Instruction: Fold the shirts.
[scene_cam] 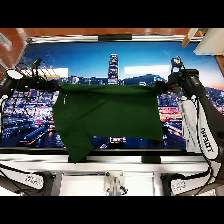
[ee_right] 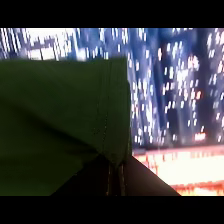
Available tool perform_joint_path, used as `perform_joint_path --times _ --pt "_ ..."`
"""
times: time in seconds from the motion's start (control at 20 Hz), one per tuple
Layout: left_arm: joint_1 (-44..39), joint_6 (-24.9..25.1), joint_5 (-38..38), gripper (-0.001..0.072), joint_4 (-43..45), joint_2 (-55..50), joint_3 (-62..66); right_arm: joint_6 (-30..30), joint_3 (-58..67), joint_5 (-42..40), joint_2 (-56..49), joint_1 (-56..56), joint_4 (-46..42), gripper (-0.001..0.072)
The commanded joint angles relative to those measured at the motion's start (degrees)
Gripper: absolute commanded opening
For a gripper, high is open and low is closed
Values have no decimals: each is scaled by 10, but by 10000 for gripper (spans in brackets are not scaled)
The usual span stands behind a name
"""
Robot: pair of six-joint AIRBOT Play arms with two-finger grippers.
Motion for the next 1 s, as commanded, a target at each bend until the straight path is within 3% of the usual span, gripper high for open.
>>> perform_joint_path --times 0.0,0.2,0.4,0.75,0.95 --pt "11 -30 -123 33 39 -13 5 -16 -7 -107 -2 1 30 79" --pt "12 -30 -148 33 66 -16 6 -19 -8 -116 -17 1 23 79" --pt "12 -29 -154 33 66 -16 14 -31 -5 -63 -25 -8 -1 79" --pt "12 -30 -182 33 66 -20 42 -51 16 -83 -28 -66 108 79" --pt "7 -61 -207 33 68 -37 40 -63 15 -125 -44 -45 116 79"
